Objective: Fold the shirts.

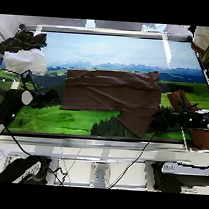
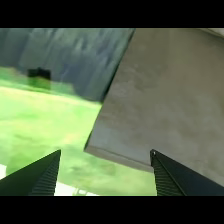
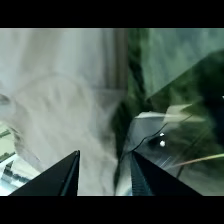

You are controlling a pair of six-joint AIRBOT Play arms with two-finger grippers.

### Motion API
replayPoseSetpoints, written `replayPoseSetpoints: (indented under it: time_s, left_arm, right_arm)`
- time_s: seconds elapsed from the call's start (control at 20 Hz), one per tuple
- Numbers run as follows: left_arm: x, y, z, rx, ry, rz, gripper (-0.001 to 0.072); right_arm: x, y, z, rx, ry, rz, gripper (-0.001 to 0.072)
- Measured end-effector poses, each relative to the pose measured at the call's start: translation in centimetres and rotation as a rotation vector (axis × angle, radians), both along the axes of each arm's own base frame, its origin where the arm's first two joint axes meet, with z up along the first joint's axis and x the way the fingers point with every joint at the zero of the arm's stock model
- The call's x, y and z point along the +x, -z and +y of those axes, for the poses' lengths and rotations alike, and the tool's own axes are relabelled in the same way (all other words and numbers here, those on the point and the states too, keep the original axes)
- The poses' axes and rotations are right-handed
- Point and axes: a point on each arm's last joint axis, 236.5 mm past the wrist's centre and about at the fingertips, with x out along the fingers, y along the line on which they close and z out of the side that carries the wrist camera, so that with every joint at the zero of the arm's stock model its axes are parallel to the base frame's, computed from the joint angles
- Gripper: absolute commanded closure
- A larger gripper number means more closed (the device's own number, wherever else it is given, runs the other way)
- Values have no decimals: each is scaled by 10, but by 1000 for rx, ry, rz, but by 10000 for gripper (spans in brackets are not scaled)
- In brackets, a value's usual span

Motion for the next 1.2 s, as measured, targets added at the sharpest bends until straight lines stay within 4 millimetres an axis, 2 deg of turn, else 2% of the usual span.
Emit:
replayPoseSetpoints:
  time_s: [0.15, 0.2, 0.25, 0.3, 0.35, 0.4, 0.55, 0.7, 0.9, 0.95, 1.2]
  left_arm:
    - [1, -1, -5, -20, 8, -8, 104]
    - [1, -1, -6, -24, 12, -10, 105]
    - [1, -1, -7, -26, 14, -10, 105]
    - [1, -1, -8, -30, 17, -13, 105]
    - [2, -2, -8, -29, 22, -15, 104]
    - [3, -2, -9, -28, 26, -21, 105]
    - [5, -3, -9, -25, 35, -32, 105]
    - [4, 3, -9, -25, 35, -11, 107]
    - [-7, 36, -7, -64, 12, 118, 136]
    - [-9, 46, -6, -90, 1, 151, 172]
    - [-14, 81, -14, -267, -37, 270, 175]
  right_arm:
    - [-1, 8, 19, 4, -7, 2, 325]
    - [2, 10, 24, -1, -9, -3, 352]
    - [5, 12, 29, -6, -8, -12, 445]
    - [7, 14, 33, -18, -12, -20, 576]
    - [9, 15, 35, -27, -18, -30, 652]
    - [12, 15, 38, -28, -19, -42, 674]
    - [14, 9, 41, -36, -36, -77, 674]
    - [18, -9, 39, -22, -23, -118, 675]
    - [19, -33, 25, -33, 8, -169, 674]
    - [19, -37, 22, -39, 13, -176, 675]
    - [18, -52, 16, -45, 34, -201, 675]
